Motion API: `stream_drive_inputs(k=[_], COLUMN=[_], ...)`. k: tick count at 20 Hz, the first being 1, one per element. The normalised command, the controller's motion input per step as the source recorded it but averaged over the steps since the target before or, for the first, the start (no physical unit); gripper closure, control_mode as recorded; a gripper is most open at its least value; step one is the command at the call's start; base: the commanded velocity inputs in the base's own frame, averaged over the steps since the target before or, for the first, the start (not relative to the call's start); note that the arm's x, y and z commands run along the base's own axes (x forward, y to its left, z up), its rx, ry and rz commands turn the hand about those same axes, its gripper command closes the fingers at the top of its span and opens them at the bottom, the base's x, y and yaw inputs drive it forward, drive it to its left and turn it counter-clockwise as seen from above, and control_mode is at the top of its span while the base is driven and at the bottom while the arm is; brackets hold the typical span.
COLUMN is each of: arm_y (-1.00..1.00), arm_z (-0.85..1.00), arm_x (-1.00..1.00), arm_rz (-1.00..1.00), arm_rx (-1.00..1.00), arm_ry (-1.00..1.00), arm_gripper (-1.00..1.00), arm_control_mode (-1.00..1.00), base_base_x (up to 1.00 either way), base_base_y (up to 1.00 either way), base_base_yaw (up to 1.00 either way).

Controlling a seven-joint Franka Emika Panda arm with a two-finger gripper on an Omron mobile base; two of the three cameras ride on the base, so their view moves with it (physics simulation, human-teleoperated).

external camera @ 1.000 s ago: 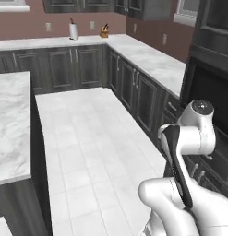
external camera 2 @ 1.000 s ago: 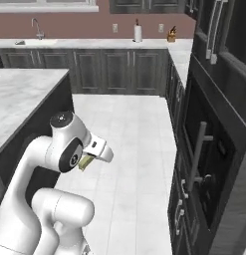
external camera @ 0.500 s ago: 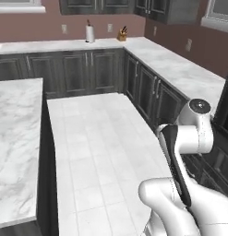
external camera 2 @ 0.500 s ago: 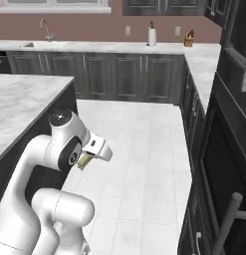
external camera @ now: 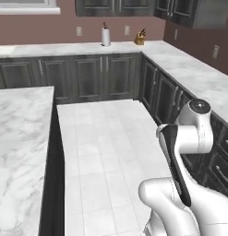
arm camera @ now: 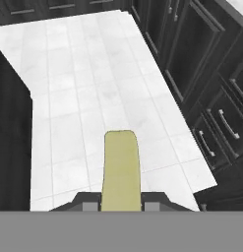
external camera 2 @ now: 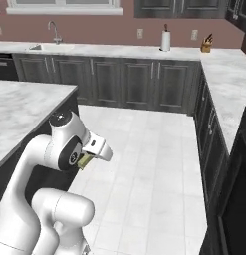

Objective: Pick the egg and butter from the fridge and place them by the bowl for mixing.

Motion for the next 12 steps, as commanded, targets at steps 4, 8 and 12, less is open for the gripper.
stream_drive_inputs(k=[4, 8, 12], arm_y=[0.00, 0.00, 0.00], arm_z=[0.00, 0.00, 0.00], arm_x=[0.00, 0.00, 0.00], arm_rz=[0.00, 0.00, 0.00], arm_rx=[0.00, 0.00, 0.00], arm_ry=[0.00, 0.00, 0.00], arm_gripper=[1.00, 1.00, 1.00], arm_control_mode=[1.00, 1.00, 1.00], base_base_x=[0.81, 0.81, 0.82], base_base_y=[-0.06, -0.06, -0.07], base_base_yaw=[0.14, 0.14, 0.12])
